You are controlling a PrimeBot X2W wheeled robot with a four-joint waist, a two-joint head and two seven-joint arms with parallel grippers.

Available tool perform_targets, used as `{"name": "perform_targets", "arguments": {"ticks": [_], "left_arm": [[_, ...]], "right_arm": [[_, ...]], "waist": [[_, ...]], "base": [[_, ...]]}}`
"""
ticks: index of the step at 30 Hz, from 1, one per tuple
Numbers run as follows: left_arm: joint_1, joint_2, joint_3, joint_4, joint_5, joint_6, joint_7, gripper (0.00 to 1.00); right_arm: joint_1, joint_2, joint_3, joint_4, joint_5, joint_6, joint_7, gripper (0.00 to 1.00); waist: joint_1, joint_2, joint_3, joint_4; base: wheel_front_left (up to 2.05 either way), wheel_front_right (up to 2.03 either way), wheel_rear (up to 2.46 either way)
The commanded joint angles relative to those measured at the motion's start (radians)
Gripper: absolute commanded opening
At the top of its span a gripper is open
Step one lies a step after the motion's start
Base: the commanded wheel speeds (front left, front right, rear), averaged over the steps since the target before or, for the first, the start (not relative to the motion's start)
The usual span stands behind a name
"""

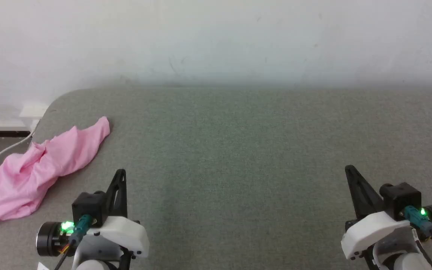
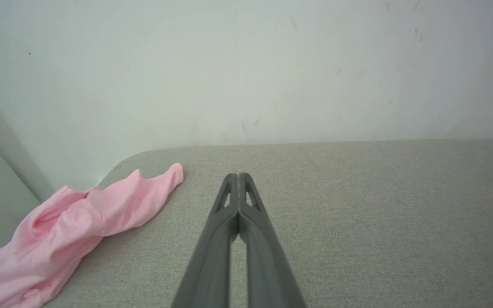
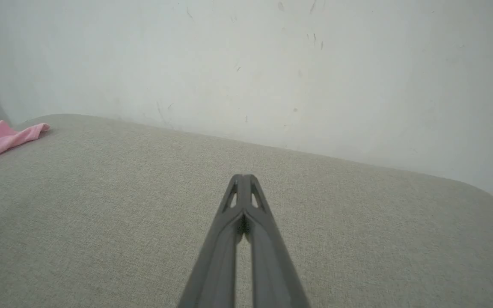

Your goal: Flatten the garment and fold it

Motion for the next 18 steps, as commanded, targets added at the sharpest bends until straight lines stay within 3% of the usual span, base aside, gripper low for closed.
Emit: {"name": "perform_targets", "arguments": {"ticks": [1, 18], "left_arm": [[0.006, -0.002, 0.004, -0.004, 0.006, -0.008, 0.000, 0.00], [0.006, -0.002, 0.004, -0.004, 0.006, -0.008, 0.000, 0.00]], "right_arm": [[-0.011, 0.004, 0.000, -0.005, -0.002, -0.002, 0.001, 0.00], [-0.011, 0.004, 0.000, -0.005, -0.002, -0.002, 0.001, 0.00]], "waist": [[0.0000, 0.0001, 0.000, 0.000], [0.0000, 0.0001, 0.000, 0.000]], "base": [[0.00, 0.00, 0.00], [0.00, 0.00, 0.00]]}}
